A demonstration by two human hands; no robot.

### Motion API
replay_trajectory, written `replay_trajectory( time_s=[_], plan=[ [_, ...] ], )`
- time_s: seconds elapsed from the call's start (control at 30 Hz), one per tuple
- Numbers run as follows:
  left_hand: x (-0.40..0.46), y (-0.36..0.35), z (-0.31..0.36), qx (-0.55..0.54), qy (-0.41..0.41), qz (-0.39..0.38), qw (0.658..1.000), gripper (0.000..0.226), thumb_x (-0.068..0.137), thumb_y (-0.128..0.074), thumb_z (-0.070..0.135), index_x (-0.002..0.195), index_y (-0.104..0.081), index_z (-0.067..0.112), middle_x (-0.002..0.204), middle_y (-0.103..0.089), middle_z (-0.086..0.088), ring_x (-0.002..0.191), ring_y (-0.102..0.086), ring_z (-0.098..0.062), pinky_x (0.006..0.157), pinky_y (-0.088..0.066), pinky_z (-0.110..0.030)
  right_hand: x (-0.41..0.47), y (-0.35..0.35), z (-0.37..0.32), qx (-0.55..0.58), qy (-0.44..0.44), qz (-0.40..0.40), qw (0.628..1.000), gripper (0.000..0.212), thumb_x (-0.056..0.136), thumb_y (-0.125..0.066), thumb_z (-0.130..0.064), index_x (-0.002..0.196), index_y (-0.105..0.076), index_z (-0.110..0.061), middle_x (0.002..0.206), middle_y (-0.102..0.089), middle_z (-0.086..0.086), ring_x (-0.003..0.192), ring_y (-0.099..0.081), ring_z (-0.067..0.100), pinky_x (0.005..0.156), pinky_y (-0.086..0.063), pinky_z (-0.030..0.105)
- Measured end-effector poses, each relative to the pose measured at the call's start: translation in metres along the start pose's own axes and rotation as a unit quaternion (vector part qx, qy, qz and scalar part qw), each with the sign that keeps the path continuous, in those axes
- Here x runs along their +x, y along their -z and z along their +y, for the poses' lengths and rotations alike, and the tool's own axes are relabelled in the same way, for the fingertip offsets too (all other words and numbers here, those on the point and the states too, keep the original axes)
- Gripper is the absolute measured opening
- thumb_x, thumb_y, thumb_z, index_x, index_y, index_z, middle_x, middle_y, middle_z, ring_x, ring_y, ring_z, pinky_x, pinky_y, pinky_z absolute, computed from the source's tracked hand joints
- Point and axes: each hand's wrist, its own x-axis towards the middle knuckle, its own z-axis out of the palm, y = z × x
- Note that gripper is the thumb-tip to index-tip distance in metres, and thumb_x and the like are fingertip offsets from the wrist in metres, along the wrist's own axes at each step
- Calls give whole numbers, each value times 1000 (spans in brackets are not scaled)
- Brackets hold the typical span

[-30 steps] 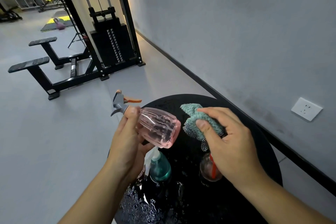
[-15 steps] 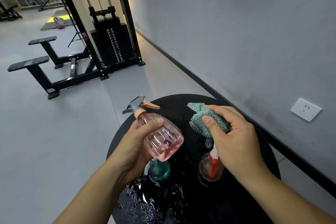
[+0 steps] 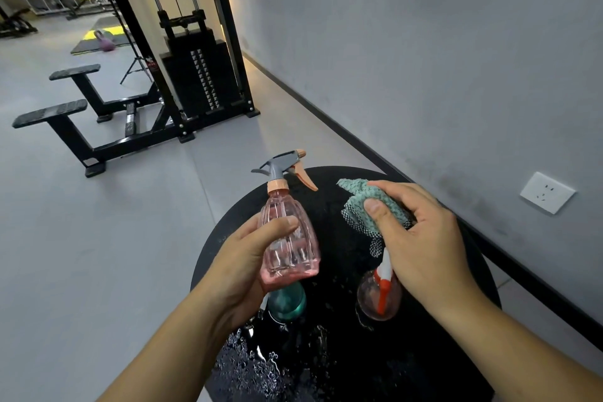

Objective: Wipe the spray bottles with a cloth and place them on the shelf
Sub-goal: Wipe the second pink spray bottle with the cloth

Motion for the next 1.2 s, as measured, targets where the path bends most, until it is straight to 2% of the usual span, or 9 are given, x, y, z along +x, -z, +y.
replay_trajectory(
  time_s=[0.17,0.3,0.47,0.6,0.7,0.83,1.0,1.1,1.2],
  plan=[
    [-8,-2,-2,24,5,-2,1000,37,87,-76,24,124,-71,17,118,-75,-21,99,-76,-34,92,-60,-57,5,1,-2,-4,3,14,1000,21,96,-71,-21,116,-75,-24,111,-69,-17,108,-65,0,90,-55,18],
    [-16,0,-6,40,19,-58,997,59,77,-85,26,130,-64,12,112,-73,-20,92,-74,-33,77,-61,-47,9,2,-3,-9,5,21,1000,21,97,-70,-22,117,-75,-24,111,-69,-15,106,-65,-2,87,-54,13],
    [-17,5,-11,76,30,-124,989,78,60,-92,14,132,-62,5,111,-71,-22,92,-71,-35,86,-57,-49,12,-1,-4,-11,12,25,1000,23,96,-71,-23,119,-74,-23,113,-68,-13,106,-66,2,82,-53,9],
    [-22,4,-12,148,15,-139,979,67,66,-91,8,127,-70,26,116,-76,-16,101,-74,-35,90,-60,-46,12,-5,-6,-36,44,51,997,25,93,-75,-17,119,-75,-18,116,-65,-10,108,-62,-4,82,-48,2],
    [-28,-1,-13,195,-7,-136,971,66,68,-93,13,124,-70,39,117,-77,-12,108,-75,-36,98,-61,-50,9,-9,-5,-58,48,17,997,29,93,-75,-14,122,-75,-18,121,-61,-11,114,-56,-9,87,-46,1],
    [-32,-5,-13,224,-23,-139,964,66,75,-93,9,126,-67,42,116,-77,-8,106,-76,-36,91,-63,-52,4,-13,-4,-138,58,-54,987,39,98,-66,-19,137,-66,-19,131,-58,-16,125,-53,-1,104,-47,12],
    [-32,-11,-17,251,-26,-131,959,70,79,-89,2,134,-61,34,115,-78,-7,102,-78,-31,88,-65,-45,-5,-23,-13,-157,126,-124,972,37,97,-66,-11,133,-69,-21,130,-62,-13,124,-52,-2,109,-37,8],
    [-29,-7,-16,230,-24,-129,964,68,77,-91,2,130,-66,36,117,-77,-9,104,-77,-36,87,-64,-55,2,-19,-6,-183,134,-126,966,36,97,-65,-6,131,-69,-18,129,-64,-9,123,-52,-1,108,-33,5],
    [-27,-4,-14,215,-21,-132,967,66,73,-94,5,122,-69,41,115,-77,-12,102,-77,-36,83,-65,-49,11,-9,2,-209,107,-104,967,38,98,-64,-8,134,-68,-19,134,-63,-8,125,-49,-3,109,-32,4]
  ],
)
